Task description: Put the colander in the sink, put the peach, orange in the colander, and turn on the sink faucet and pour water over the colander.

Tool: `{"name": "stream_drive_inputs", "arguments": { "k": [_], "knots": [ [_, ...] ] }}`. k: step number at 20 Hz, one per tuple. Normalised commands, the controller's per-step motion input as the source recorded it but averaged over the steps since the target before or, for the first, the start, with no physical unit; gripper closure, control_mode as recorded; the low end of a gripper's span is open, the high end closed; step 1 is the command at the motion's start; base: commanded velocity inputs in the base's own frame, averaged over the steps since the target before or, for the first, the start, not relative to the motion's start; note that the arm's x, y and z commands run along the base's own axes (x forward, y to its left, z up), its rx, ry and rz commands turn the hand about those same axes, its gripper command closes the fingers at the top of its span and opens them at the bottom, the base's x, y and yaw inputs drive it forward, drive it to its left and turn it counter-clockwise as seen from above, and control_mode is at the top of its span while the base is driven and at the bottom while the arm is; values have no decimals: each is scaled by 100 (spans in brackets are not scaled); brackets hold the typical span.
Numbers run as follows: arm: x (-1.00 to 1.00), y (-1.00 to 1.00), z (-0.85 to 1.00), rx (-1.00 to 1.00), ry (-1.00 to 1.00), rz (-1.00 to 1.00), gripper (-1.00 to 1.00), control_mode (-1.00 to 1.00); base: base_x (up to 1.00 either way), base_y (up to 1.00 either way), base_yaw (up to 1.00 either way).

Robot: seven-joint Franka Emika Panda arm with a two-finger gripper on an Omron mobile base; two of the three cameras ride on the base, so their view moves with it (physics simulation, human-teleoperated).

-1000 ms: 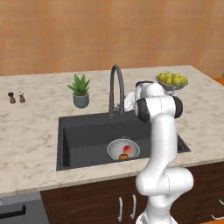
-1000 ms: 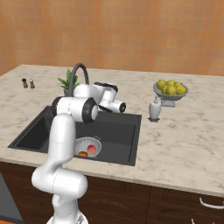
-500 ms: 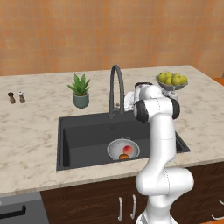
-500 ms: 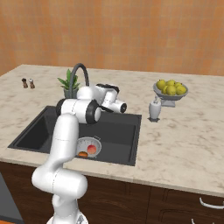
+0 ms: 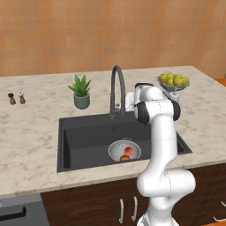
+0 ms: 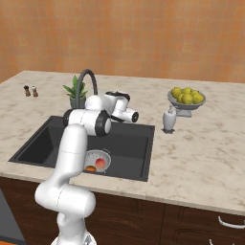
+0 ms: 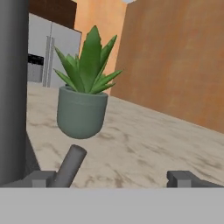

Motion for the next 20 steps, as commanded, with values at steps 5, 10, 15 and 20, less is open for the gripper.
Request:
{"name": "stream_drive_inputs", "arguments": {
  "k": [5,10,15,20],
  "knots": [
    [15,5,4,0,0,0,-100,-100,0,0,0],
    [21,10,-1,0,0,-2,100,-100,0,0,0],
    [35,4,-1,0,0,-7,100,-100,0,0,0],
    [31,-16,0,0,0,-14,100,-100,0,0,0]
  ]
}}
